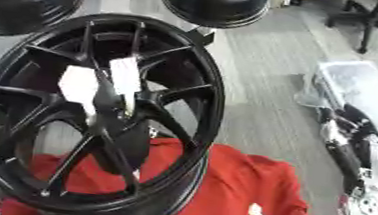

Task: Pull the pin out of the wheel hub.

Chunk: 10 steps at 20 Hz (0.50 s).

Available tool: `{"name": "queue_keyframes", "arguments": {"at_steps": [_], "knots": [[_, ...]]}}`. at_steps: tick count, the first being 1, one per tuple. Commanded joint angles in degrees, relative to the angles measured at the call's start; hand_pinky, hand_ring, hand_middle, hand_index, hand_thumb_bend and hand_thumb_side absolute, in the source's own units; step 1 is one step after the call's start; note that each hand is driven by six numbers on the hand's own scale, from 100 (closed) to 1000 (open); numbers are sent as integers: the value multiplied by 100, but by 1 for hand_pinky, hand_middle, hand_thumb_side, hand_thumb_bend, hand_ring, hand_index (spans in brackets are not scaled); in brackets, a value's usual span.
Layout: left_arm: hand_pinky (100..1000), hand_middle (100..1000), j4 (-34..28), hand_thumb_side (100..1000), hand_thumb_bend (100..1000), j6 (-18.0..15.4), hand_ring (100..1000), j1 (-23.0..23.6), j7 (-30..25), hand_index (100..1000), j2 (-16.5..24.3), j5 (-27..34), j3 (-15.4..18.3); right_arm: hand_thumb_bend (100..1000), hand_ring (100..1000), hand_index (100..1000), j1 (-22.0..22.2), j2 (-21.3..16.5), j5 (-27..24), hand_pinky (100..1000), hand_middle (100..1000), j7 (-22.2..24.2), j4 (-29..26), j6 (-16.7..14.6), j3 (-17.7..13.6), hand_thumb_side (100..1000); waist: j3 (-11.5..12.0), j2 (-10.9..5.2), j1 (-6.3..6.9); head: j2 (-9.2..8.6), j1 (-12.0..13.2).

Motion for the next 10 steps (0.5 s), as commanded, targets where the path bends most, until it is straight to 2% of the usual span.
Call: {"name": "queue_keyframes", "arguments": {"at_steps": [1,6,10], "knots": [[803,815,297,556,609,28,840,-239,-368,868,-48,-88,-229,364,791,830,-27,-145,28,804,761,13,-52,-11,14,435,-10,-96,-5,-68,17],[793,807,860,514,623,47,836,-578,-540,850,-469,-225,-543,364,791,830,-18,-130,20,804,761,23,-51,-14,21,435,-19,-94,-18,-62,10],[794,809,1084,512,627,-5,837,-713,-513,850,-631,-327,-648,364,791,830,-13,-125,19,804,761,23,-51,-15,19,435,-14,-92,-23,-55,8]]}}
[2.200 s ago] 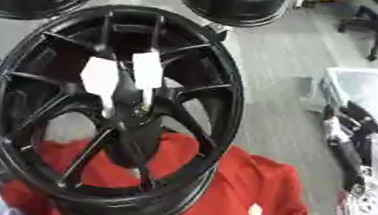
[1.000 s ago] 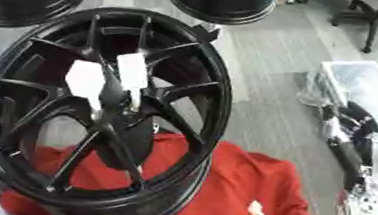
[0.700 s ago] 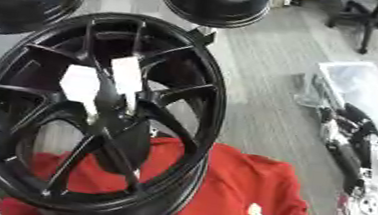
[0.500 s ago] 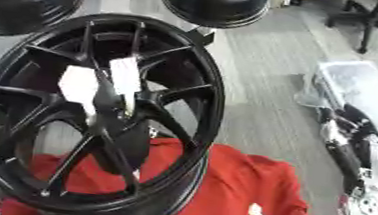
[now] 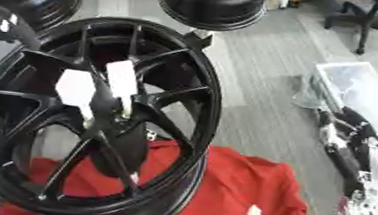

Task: Pull the pin out of the wheel hub.

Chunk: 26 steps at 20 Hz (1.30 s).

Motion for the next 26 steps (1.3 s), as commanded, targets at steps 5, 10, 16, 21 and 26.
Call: {"name": "queue_keyframes", "arguments": {"at_steps": [5,10,16,21,26], "knots": [[792,807,144,502,623,-73,835,-145,30,849,8,-113,-19,363,791,830,-18,-122,19,804,761,15,-52,-10,-8,435,-2,-86,-18,-43,13],[782,792,420,449,589,-49,822,-402,251,837,-497,-474,-280,365,791,831,-23,-104,8,804,761,37,-49,-11,8,436,-22,-71,-43,-49,36],[775,783,741,445,581,-184,814,-502,277,831,-801,-736,-466,366,791,830,-27,-95,5,804,761,41,-47,-11,9,435,-46,-66,-37,-47,51],[751,753,870,411,536,-223,790,-520,324,801,-933,-781,-522,366,791,830,-32,-90,2,804,761,47,-48,-9,15,435,-69,-66,-21,-48,49],[706,669,916,361,468,-198,733,-521,441,733,-1001,-749,-547,367,791,830,-32,-82,0,804,760,48,-46,-7,17,435,-90,-65,-15,-44,53]]}}
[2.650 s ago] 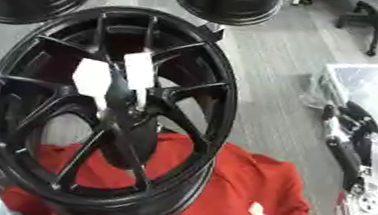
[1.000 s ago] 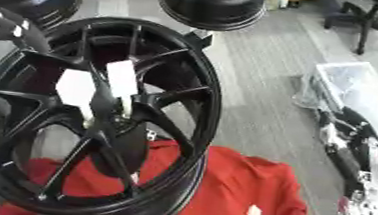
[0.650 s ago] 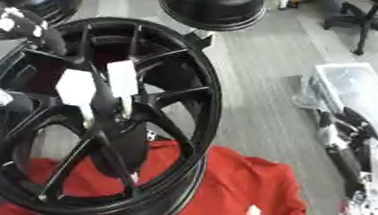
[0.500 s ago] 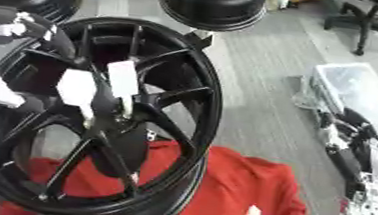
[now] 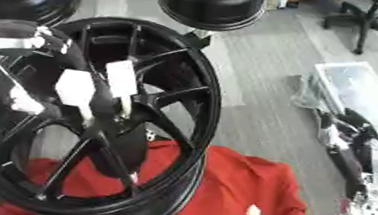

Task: Pull the pin out of the wheel hub.

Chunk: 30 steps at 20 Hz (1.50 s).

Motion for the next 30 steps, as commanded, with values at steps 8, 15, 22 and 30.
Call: {"name": "queue_keyframes", "arguments": {"at_steps": [8,15,22,30], "knots": [[616,457,88,285,330,241,565,-134,256,507,28,490,52,361,790,830,-40,-84,-2,804,760,22,-45,-18,8,436,-13,-68,-1,-45,1],[596,426,-52,268,285,450,550,-155,298,473,112,972,147,360,790,830,-43,-86,-4,804,760,20,-41,-17,8,437,-1,-72,-12,-53,-2],[600,429,-522,283,294,595,556,-193,390,474,580,1440,619,361,790,830,-37,-99,-4,803,760,3,-26,-17,-9,436,35,-90,-14,-76,-22],[619,449,-902,280,316,629,567,363,1035,492,1763,1742,1734,361,790,830,12,-140,11,803,760,-68,-5,-14,-83,436,211,-124,3,-84,-152]]}}
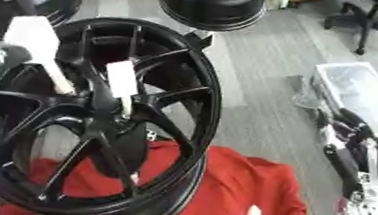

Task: Pull the pin out of the wheel hub.

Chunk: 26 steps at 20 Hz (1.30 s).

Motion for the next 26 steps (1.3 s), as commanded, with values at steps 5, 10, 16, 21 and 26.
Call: {"name": "queue_keyframes", "arguments": {"at_steps": [5,10,16,21,26], "knots": [[624,471,275,282,324,137,589,737,701,516,1035,-37,1212,362,790,830,4,-129,17,804,759,-103,-49,-10,-135,436,184,-93,-36,-107,-204],[646,527,1054,297,360,585,636,1540,1199,578,853,-511,1629,362,790,830,14,-125,22,804,759,-134,-49,-9,-155,437,267,-86,-64,-103,-276],[788,832,1968,667,574,802,887,2487,1387,821,144,-728,1790,360,790,831,6,-58,-3,804,759,-85,-40,-11,-104,437,203,-53,-159,-53,-194],[796,870,2488,685,518,426,939,2995,1746,814,-592,-720,2048,356,790,831,-2,-21,-30,804,759,-59,-36,-16,-83,439,141,-16,-215,6,-120],[736,798,2088,722,415,113,898,3072,2203,749,-1347,-346,2479,354,790,831,-15,9,-47,804,760,-65,-39,-22,-93,441,163,10,-258,38,-133]]}}
